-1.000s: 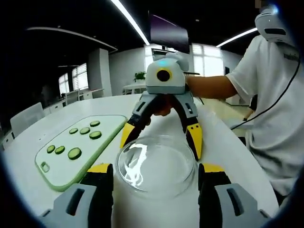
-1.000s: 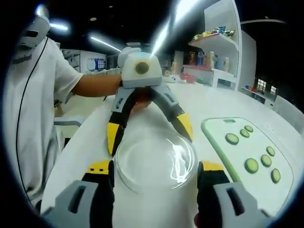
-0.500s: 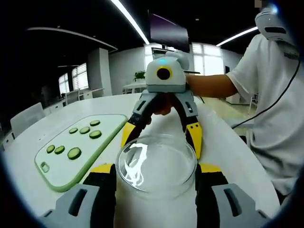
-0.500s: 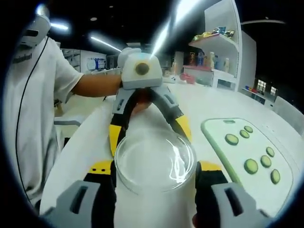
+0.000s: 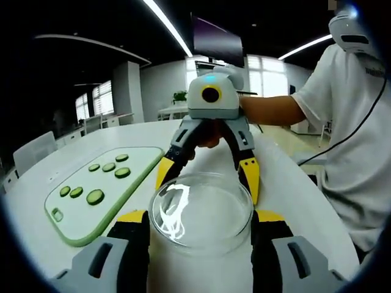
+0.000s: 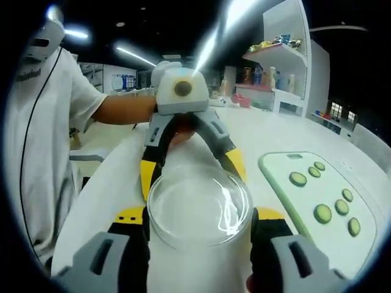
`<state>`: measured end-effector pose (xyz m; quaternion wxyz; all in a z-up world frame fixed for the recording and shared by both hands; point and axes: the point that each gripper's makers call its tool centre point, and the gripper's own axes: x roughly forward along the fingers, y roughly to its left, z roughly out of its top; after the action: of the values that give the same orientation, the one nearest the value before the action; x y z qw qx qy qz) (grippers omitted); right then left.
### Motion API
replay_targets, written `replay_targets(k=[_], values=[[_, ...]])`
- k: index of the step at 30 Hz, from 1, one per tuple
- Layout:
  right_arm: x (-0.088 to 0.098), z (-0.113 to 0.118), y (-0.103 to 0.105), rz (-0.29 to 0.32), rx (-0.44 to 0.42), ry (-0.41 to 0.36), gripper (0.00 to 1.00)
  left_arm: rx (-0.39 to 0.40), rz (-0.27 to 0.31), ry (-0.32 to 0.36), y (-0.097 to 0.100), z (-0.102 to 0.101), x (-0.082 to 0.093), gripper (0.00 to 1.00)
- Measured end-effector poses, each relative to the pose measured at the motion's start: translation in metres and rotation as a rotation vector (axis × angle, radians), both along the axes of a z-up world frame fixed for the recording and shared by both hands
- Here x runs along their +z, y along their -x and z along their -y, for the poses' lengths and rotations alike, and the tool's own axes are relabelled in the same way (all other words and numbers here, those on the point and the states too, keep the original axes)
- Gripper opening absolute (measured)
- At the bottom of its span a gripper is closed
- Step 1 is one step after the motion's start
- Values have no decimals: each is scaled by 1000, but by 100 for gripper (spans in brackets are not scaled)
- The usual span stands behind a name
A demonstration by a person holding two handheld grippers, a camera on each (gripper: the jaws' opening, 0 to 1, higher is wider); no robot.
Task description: Open the petri dish lid, add cucumber slices into the petri dish, and close the lid
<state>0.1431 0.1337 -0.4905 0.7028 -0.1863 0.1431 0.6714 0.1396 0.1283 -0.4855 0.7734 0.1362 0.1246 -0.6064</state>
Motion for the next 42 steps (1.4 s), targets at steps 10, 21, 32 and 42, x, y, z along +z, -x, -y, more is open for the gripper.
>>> replay_targets(k=[10,21,32,42], values=[[1,1,0,4,-2,2,66,0,3,-6,0,1,1,67],[6,1,0,15,4,7,66,6,7,-5,-1,0,3,67],[12,0,0,26,5,7,65,6,18,-5,0,0,11,67],[20,-1,-1,42,11,12,66,12,31,-3,-1,-1,18,67]])
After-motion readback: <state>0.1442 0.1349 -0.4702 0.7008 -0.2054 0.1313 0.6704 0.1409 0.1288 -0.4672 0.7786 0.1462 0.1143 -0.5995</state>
